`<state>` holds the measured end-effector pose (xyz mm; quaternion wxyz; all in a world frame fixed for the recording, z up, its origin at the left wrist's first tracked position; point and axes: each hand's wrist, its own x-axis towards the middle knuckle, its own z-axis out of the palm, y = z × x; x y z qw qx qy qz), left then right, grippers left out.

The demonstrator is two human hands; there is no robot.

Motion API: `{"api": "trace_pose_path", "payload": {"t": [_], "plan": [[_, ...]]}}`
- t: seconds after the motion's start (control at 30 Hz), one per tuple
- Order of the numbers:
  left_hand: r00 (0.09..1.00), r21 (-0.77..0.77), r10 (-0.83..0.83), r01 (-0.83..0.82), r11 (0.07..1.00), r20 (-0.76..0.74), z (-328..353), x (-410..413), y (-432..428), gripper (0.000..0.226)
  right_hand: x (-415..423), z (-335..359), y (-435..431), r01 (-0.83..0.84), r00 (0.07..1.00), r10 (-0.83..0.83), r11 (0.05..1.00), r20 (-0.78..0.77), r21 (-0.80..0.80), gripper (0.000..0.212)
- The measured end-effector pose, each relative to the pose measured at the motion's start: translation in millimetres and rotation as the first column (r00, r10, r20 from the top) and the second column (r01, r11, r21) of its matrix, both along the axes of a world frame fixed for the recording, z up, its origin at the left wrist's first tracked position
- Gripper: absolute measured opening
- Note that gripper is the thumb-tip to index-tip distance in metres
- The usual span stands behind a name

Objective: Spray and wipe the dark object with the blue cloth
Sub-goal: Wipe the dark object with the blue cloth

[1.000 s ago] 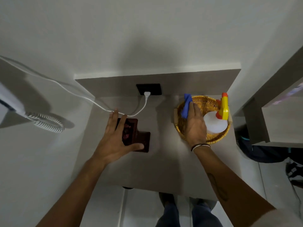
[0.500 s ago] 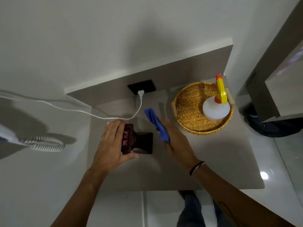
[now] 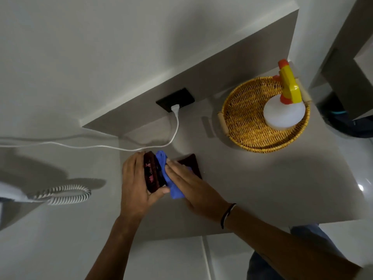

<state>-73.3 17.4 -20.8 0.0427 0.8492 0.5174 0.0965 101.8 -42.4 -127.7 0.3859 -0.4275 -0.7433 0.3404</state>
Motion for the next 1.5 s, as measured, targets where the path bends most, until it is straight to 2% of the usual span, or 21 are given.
{"api": "trace_pose_path", "payload": {"t": [0.1, 0.17, 0.27, 0.33, 0.4, 0.47, 0.57, 0.7, 0.8, 0.9, 1.0, 1.1, 1.17, 1.23, 1.33, 1.4, 1.43, 1.5], "plan": [[0.999, 0.027, 0.034, -0.033, 0.999, -0.011, -3, -7, -2, 0.116, 13, -29, 0, 0.037, 0.990, -0.020, 0.992, 0.142, -0.120, 0.069], [0.999, 0.040, 0.037, -0.037, 0.999, -0.005, -4, -8, -1, 0.116, 14, -29, 0, 0.082, 0.987, -0.059, 0.985, 0.146, -0.152, 0.066], [0.998, 0.071, -0.001, -0.004, 0.997, 0.066, -7, -4, 5, 0.106, -17, -4, -5, 0.119, 0.993, -0.119, 0.993, -0.025, 0.016, 0.072], [0.990, 0.042, 0.010, -0.016, 0.999, 0.141, -10, -2, 9, 0.110, -38, 8, -8, 0.148, 0.986, -0.139, 0.984, -0.092, 0.097, 0.074], [0.990, 0.024, 0.014, -0.017, 1.000, 0.138, -16, -5, 8, 0.114, -39, 1, -10, 0.174, 0.985, -0.169, 0.974, -0.045, 0.145, 0.077], [0.996, 0.055, 0.005, -0.010, 0.998, 0.091, -23, -11, 5, 0.116, -19, -14, -11, 0.172, 0.980, -0.186, 0.970, 0.069, 0.170, 0.078], [0.995, 0.054, 0.016, -0.022, 0.998, 0.098, -26, -17, 4, 0.120, 11, -29, -6, 0.204, 0.951, -0.228, 0.970, 0.208, 0.133, 0.079], [0.988, 0.101, -0.023, 0.008, 0.995, 0.150, -24, -7, 9, 0.109, -1, -6, 0, 0.205, 0.978, -0.207, 0.977, 0.021, 0.066, 0.077], [0.980, 0.090, -0.010, -0.008, 0.996, 0.197, -23, -5, 11, 0.106, -31, 10, 0, 0.181, 0.983, -0.182, 0.966, -0.012, 0.186, 0.075], [0.984, 0.102, 0.012, -0.031, 0.994, 0.177, -24, -15, 6, 0.106, -18, -9, 3, 0.130, 0.974, -0.171, 0.959, 0.147, 0.253, 0.071], [0.991, 0.096, 0.042, -0.055, 0.994, 0.128, -27, -25, 2, 0.114, 13, -35, 1, 0.152, 0.933, -0.198, 0.974, 0.300, 0.168, 0.070], [0.995, 0.109, 0.049, -0.059, 0.992, 0.089, -30, -27, 2, 0.113, 12, -28, 1, 0.202, 0.959, -0.214, 0.976, 0.186, 0.080, 0.070], [0.994, 0.121, 0.038, -0.051, 0.991, 0.104, -31, -23, 4, 0.108, -14, -7, 4, 0.196, 0.976, -0.205, 0.974, 0.077, 0.109, 0.075], [0.990, 0.133, 0.015, -0.034, 0.991, 0.139, -34, -21, 3, 0.098, -34, 9, 2, 0.201, 0.975, -0.216, 0.961, 0.059, 0.188, 0.072], [0.983, 0.114, 0.045, -0.066, 0.991, 0.177, -41, -28, -5, 0.096, -20, -1, -2, 0.155, 0.952, -0.213, 0.954, 0.219, 0.258, 0.069], [0.978, 0.103, 0.081, -0.102, 0.989, 0.191, -44, -34, -9, 0.101, 2, -13, -5, 0.116, 0.903, -0.221, 0.951, 0.368, 0.286, 0.068], [0.977, 0.097, 0.093, -0.113, 0.989, 0.191, -45, -36, -10, 0.102, 11, -19, -5, 0.103, 0.886, -0.222, 0.951, 0.407, 0.293, 0.067], [0.977, 0.100, 0.099, -0.120, 0.988, 0.190, -45, -36, -10, 0.103, 20, -26, -5, 0.138, 0.893, -0.238, 0.953, 0.383, 0.269, 0.065]]}}
